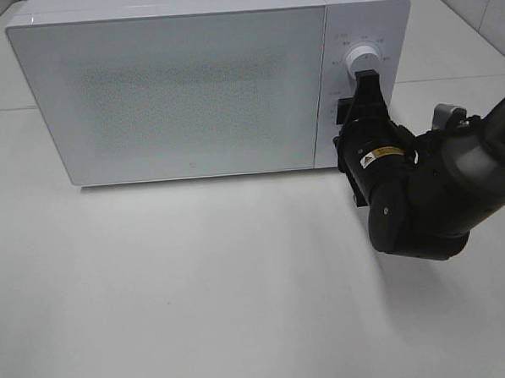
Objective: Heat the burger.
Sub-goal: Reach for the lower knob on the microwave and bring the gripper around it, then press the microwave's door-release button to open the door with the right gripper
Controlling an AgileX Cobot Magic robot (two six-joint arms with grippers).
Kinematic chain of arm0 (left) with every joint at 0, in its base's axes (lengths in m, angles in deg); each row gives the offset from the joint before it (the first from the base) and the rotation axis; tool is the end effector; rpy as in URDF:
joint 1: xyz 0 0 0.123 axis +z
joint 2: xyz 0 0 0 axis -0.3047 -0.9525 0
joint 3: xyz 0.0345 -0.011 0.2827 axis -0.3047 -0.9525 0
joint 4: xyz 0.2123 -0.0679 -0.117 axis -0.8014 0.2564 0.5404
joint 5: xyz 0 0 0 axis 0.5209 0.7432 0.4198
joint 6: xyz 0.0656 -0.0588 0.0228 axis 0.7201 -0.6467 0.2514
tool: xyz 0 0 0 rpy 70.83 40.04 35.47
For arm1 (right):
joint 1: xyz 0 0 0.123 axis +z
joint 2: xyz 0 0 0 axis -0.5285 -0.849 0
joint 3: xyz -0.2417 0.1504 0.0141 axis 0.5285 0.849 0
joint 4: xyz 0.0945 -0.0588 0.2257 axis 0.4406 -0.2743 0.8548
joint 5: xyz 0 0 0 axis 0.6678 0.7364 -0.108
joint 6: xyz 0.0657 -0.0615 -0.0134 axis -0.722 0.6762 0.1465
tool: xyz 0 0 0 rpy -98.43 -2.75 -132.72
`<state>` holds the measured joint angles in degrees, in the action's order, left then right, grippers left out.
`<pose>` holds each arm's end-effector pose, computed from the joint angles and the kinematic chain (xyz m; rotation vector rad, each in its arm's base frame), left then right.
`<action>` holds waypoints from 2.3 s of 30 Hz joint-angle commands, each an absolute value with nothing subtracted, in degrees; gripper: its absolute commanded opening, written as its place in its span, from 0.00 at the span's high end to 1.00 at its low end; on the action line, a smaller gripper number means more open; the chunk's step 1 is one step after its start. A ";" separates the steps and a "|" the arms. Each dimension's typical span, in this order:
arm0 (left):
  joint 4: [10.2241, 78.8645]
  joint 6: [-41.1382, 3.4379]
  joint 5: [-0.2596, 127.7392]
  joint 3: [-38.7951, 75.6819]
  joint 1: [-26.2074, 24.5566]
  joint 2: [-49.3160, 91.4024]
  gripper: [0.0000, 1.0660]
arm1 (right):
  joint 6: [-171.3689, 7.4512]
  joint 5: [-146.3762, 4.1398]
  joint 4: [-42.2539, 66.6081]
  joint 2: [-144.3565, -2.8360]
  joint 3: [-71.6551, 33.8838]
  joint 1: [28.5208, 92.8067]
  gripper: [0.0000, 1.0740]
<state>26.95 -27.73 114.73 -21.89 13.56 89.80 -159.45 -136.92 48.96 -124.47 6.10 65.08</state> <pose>-0.0090 0.0049 0.2815 -0.0202 2.0395 -0.0392 0.3180 0.1468 0.1087 1.2136 1.3239 1.0663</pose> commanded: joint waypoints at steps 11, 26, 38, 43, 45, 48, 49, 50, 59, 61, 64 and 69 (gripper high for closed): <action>27.13 -27.90 114.05 -22.06 13.67 90.66 0.06 | -159.91 -149.93 52.46 -124.25 4.95 63.18 0.33; 27.07 -27.90 114.05 -22.06 13.67 90.66 0.06 | -159.45 -149.64 47.59 -121.90 9.13 64.96 0.32; 26.95 -27.90 114.05 -22.06 13.67 90.66 0.06 | -157.16 -145.63 41.91 -113.99 17.21 65.36 0.32; 26.95 -27.90 114.05 -22.06 13.67 90.66 0.06 | -149.48 -139.27 39.68 -107.63 20.08 65.36 0.32; 26.95 -27.90 114.05 -22.06 13.67 90.66 0.06 | -144.44 -136.35 39.22 -105.11 20.88 65.36 0.32; 26.95 -27.90 114.05 -22.06 13.67 90.66 0.06 | -135.79 -132.57 38.71 -101.61 21.62 65.36 0.32; 26.95 -27.90 114.05 -22.06 13.67 90.66 0.06 | -132.64 -130.96 38.65 -100.24 21.74 65.30 0.32; 26.95 -27.90 114.05 -22.06 13.67 90.66 0.06 | -132.64 -130.96 38.65 -100.24 21.74 65.30 0.32; 26.95 -27.90 113.99 -22.06 13.67 90.66 0.06 | -100.21 -112.34 39.28 -88.15 21.79 65.25 0.32; 26.95 -27.90 113.99 -22.06 13.67 90.66 0.06 | -94.94 -107.42 39.28 -86.14 21.79 65.25 0.32; 26.95 -27.90 113.99 -22.06 13.67 90.66 0.06 | -87.49 -100.71 39.28 -83.79 21.79 65.19 0.32; 26.95 -27.90 113.99 -22.06 13.67 90.66 0.06 | -79.35 -87.71 38.99 -79.78 20.42 63.01 0.32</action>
<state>26.95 -27.73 114.73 -21.89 13.56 89.80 -81.36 -89.42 39.34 -80.59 20.88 63.41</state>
